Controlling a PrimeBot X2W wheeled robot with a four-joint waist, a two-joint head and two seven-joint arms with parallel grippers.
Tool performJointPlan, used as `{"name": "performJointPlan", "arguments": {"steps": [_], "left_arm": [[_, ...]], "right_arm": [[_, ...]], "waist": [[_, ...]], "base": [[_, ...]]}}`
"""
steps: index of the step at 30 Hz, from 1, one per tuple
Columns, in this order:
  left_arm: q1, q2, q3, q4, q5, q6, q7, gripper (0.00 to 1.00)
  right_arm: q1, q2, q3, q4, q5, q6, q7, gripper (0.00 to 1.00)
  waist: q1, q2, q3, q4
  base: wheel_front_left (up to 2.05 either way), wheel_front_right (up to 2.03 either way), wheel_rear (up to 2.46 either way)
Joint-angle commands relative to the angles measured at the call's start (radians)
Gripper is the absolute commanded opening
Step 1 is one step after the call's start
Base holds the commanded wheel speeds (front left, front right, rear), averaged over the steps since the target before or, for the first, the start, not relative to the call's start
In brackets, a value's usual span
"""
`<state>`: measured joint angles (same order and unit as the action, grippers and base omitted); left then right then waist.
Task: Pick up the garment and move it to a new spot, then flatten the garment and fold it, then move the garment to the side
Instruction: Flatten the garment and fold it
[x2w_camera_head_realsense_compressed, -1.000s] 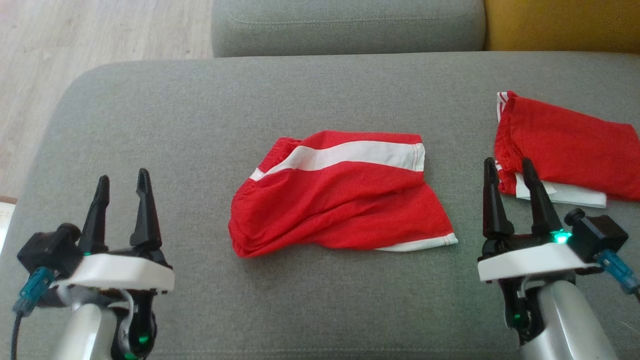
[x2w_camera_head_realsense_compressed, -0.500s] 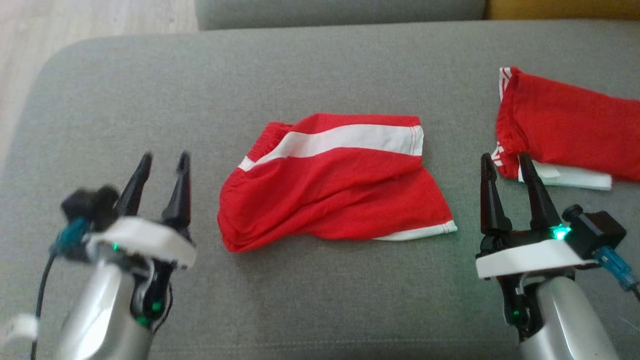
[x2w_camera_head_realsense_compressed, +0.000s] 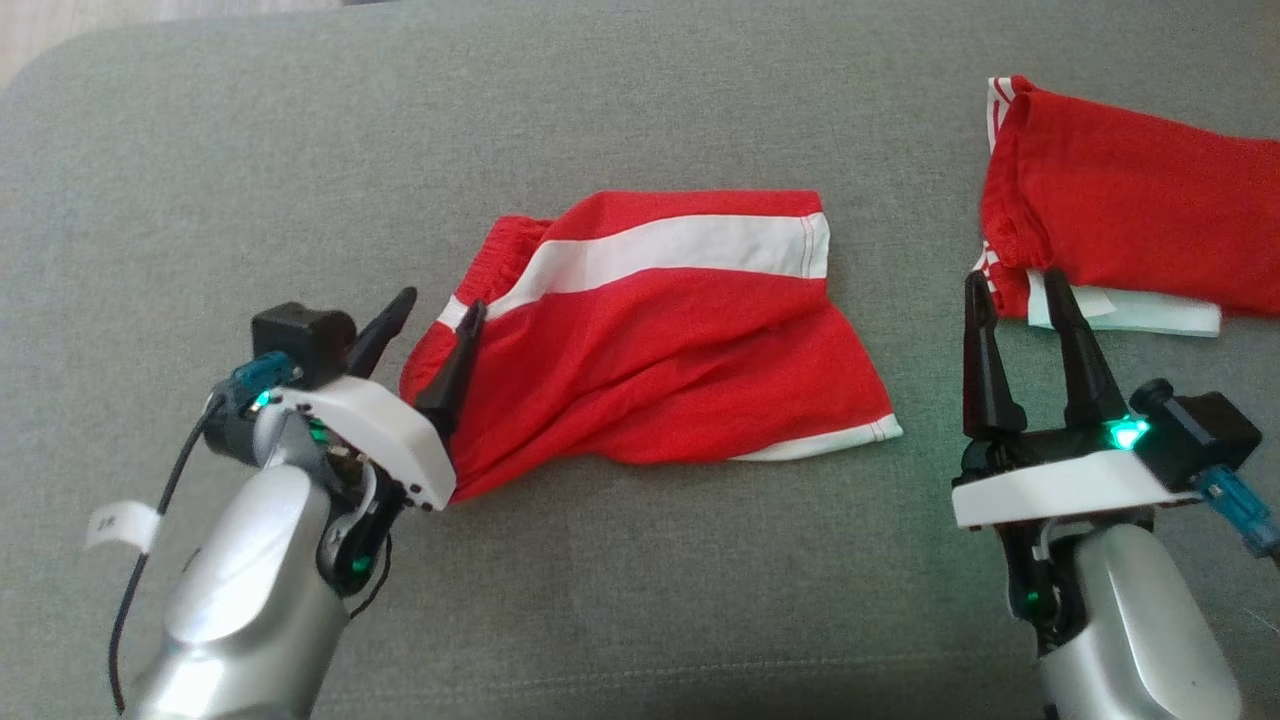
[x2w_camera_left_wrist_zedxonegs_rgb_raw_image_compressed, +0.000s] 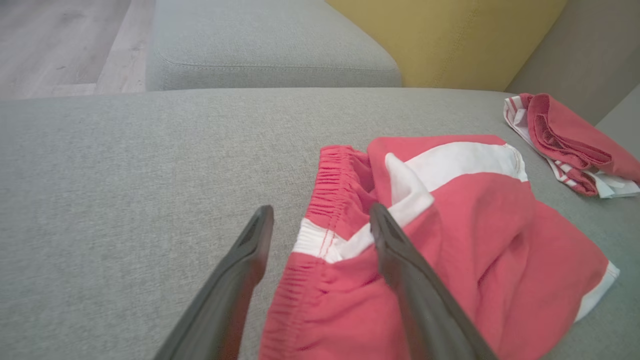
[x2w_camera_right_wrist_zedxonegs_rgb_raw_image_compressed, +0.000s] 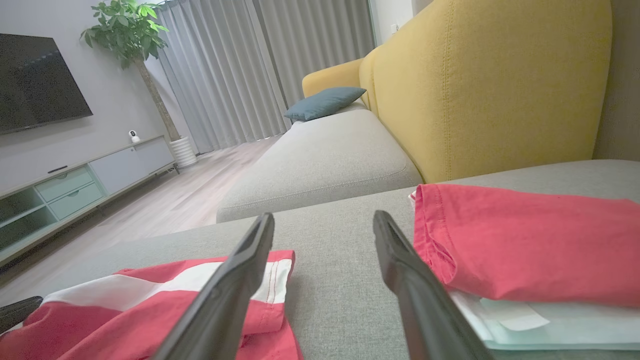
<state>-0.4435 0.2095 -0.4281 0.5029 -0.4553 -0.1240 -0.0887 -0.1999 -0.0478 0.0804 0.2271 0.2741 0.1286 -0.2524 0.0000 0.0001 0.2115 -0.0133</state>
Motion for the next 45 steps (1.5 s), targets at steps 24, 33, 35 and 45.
{"name": "performJointPlan", "arguments": {"steps": [24, 33, 35, 45], "left_arm": [[-0.129, 0.075, -0.112, 0.1, -0.077, 0.0, 0.061, 1.0], [-0.145, 0.077, -0.112, 0.103, -0.091, 0.003, 0.019, 0.0], [-0.145, 0.077, -0.104, 0.096, -0.089, 0.013, -0.017, 0.0], [-0.098, 0.067, -0.087, 0.033, -0.088, 0.05, -0.12, 0.0]], "right_arm": [[-0.049, -0.002, 0.021, -0.026, 0.008, 0.002, -0.009, 1.0], [-0.05, -0.002, 0.017, -0.017, 0.007, 0.002, -0.009, 1.0], [-0.048, -0.002, 0.011, -0.011, 0.005, 0.002, -0.009, 1.0], [-0.058, -0.002, 0.017, 0.078, -0.004, 0.002, -0.008, 1.0]], "waist": [[0.0, -0.0001, 0.014, -0.022], [0.0, -0.0001, 0.009, -0.021], [0.0, -0.0001, 0.002, -0.017], [0.0, -0.0001, -0.038, 0.015]], "base": [[0.0, 0.0, 0.0], [0.0, 0.0, 0.0], [0.0, 0.0, 0.0], [0.0, 0.0, 0.0]]}}
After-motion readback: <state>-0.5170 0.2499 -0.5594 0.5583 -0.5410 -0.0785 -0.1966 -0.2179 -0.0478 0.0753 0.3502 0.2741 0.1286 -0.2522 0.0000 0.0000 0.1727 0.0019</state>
